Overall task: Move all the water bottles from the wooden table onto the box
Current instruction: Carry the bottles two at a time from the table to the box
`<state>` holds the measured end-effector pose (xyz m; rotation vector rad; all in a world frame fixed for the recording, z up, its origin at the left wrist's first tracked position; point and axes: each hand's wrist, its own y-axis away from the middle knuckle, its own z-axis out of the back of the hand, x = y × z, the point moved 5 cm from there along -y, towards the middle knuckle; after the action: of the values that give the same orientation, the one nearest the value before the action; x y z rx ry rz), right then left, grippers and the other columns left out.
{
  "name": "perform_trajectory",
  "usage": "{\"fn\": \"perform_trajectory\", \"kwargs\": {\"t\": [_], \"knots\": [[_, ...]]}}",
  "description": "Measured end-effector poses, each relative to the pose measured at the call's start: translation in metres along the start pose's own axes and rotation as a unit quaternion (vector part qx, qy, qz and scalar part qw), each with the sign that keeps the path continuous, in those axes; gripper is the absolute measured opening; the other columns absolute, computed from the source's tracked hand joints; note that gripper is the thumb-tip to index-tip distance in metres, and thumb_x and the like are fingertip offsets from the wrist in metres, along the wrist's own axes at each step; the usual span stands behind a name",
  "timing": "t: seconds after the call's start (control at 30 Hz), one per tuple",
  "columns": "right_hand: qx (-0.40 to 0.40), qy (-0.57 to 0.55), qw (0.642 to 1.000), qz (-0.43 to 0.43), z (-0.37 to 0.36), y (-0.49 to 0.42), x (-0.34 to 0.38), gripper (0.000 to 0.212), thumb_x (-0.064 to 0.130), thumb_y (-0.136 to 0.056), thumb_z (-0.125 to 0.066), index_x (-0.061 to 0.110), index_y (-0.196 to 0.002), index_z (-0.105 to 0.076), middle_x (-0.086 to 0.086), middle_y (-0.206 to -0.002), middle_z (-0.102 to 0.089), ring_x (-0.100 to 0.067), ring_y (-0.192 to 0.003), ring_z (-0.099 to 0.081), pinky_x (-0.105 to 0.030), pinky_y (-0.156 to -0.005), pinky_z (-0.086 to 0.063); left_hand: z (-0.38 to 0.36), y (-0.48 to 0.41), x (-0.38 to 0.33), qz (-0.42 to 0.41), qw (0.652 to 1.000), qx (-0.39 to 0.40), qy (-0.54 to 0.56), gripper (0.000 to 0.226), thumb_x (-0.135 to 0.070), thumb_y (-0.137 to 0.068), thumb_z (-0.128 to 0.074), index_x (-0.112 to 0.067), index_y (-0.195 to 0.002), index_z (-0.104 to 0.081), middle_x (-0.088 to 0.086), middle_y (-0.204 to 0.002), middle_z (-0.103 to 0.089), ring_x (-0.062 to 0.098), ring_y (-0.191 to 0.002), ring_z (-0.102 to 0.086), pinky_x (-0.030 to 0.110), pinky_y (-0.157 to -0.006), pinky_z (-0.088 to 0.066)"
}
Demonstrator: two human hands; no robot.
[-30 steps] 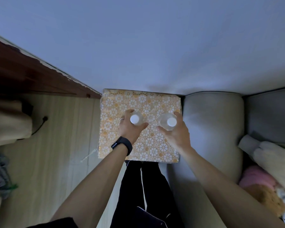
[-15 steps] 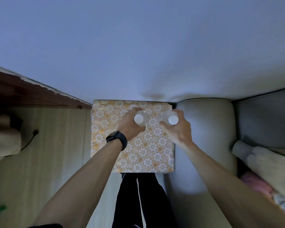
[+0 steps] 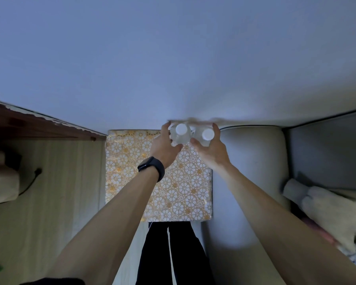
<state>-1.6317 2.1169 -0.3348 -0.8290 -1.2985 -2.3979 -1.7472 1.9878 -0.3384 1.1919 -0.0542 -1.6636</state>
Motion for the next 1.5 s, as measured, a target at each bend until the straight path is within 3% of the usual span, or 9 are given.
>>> {"fn": "perform_trajectory", "kwargs": {"t": [0.13, 0.33, 0.63, 0.83, 0.97, 1.03, 1.17, 1.4, 1.5], "knots": [[0.057, 0.067, 0.996, -0.018, 0.008, -0.007, 0.007, 0.095, 0.066, -0.095, -0.049, 0.024, -0.161, 0.005, -0.019, -0.144, -0.054, -0.023, -0.090, -0.063, -0.030, -0.065, -0.048, -0.004, -0.002, 0.002, 0.021, 1.000, 0.005, -0.005, 0.072, -0.028, -0.082, -0.079, -0.019, -0.144, -0.042, 0.006, -0.121, -0.068, 0.023, -0.104, -0.068, 0.033, -0.084, -0.056], [0.043, 0.049, 0.997, 0.041, 0.019, -0.016, 0.014, 0.071, 0.050, -0.102, -0.049, 0.014, -0.156, -0.019, -0.013, -0.136, -0.056, -0.008, -0.076, -0.059, -0.022, -0.057, -0.047, -0.008, -0.011, -0.005, -0.003, 1.000, 0.009, -0.005, 0.069, -0.025, -0.082, -0.081, -0.024, -0.142, -0.047, 0.001, -0.120, -0.070, 0.017, -0.103, -0.066, 0.031, -0.086, -0.055], [0.031, -0.007, 0.999, 0.013, 0.004, -0.020, 0.010, 0.072, 0.044, -0.098, -0.058, 0.014, -0.153, -0.025, -0.004, -0.135, -0.060, -0.023, -0.115, -0.059, -0.030, -0.081, -0.043, -0.004, -0.012, -0.001, -0.031, 0.999, 0.022, -0.034, 0.059, -0.015, -0.088, -0.072, -0.024, -0.141, -0.049, 0.000, -0.122, -0.069, 0.018, -0.111, -0.065, 0.035, -0.092, -0.055], [0.068, -0.043, 0.997, -0.019, 0.006, -0.027, -0.002, 0.075, 0.028, -0.073, -0.075, 0.027, -0.140, -0.043, 0.008, -0.123, -0.062, -0.019, -0.117, -0.059, -0.038, -0.092, -0.052, -0.007, -0.009, -0.001, -0.003, 1.000, 0.019, 0.005, 0.059, -0.009, -0.088, -0.067, -0.025, -0.141, -0.048, -0.004, -0.119, -0.068, 0.019, -0.113, -0.063, 0.039, -0.094, -0.055], [0.086, -0.078, 0.992, -0.043, 0.007, -0.022, -0.018, 0.096, 0.041, -0.055, -0.074, 0.025, -0.142, -0.034, 0.007, -0.133, -0.057, -0.024, -0.114, -0.060, -0.045, -0.093, -0.051, -0.009, -0.005, -0.009, 0.006, 0.999, 0.020, 0.025, 0.063, -0.001, -0.087, -0.061, -0.021, -0.143, -0.042, -0.006, -0.110, -0.061, 0.020, -0.103, -0.062, 0.031, -0.078, -0.053], [0.086, -0.091, 0.990, -0.059, 0.005, -0.010, -0.030, 0.106, 0.040, -0.063, -0.074, 0.033, -0.154, -0.021, 0.005, -0.145, -0.050, -0.025, -0.124, -0.058, -0.049, -0.101, -0.051, -0.009, 0.003, -0.011, 0.017, 0.999, 0.016, 0.029, 0.068, 0.002, -0.088, -0.059, -0.017, -0.148, -0.033, 0.002, -0.118, -0.061, 0.020, -0.101, -0.059, 0.038, -0.080, -0.057], [0.098, -0.096, 0.987, -0.085, -0.002, 0.028, -0.050, 0.100, 0.033, -0.078, -0.071, 0.035, -0.159, -0.012, -0.002, -0.144, -0.054, -0.024, -0.116, -0.066, -0.052, -0.101, -0.053, -0.005, 0.030, 0.001, 0.070, 0.997, 0.030, 0.003, 0.084, -0.009, -0.092, -0.066, -0.015, -0.158, -0.015, 0.010, -0.154, -0.041, 0.028, -0.129, -0.052, 0.045, -0.099, -0.052], [0.094, -0.047, 0.994, -0.027, -0.001, 0.140, -0.028, 0.051, 0.028, -0.097, -0.056, 0.038, -0.146, -0.043, 0.010, -0.127, -0.064, -0.009, -0.090, -0.069, -0.011, -0.057, -0.048, 0.025, 0.130, 0.006, 0.040, 0.991, 0.094, -0.090, 0.052, -0.031, -0.098, -0.057, -0.020, -0.147, -0.043, 0.005, -0.152, -0.045, 0.022, -0.127, -0.053, 0.028, -0.094, -0.044], [0.085, -0.027, 0.996, 0.020, 0.006, 0.188, 0.003, 0.039, 0.030, -0.099, -0.059, 0.041, -0.136, -0.051, 0.015, -0.118, -0.066, -0.002, -0.094, -0.065, -0.007, -0.060, -0.044, 0.058, 0.181, 0.008, 0.036, 0.994, 0.056, -0.082, 0.048, -0.034, -0.098, -0.056, -0.023, -0.144, -0.047, 0.003, -0.148, -0.048, 0.020, -0.132, -0.049, 0.026, -0.098, -0.040]]}}
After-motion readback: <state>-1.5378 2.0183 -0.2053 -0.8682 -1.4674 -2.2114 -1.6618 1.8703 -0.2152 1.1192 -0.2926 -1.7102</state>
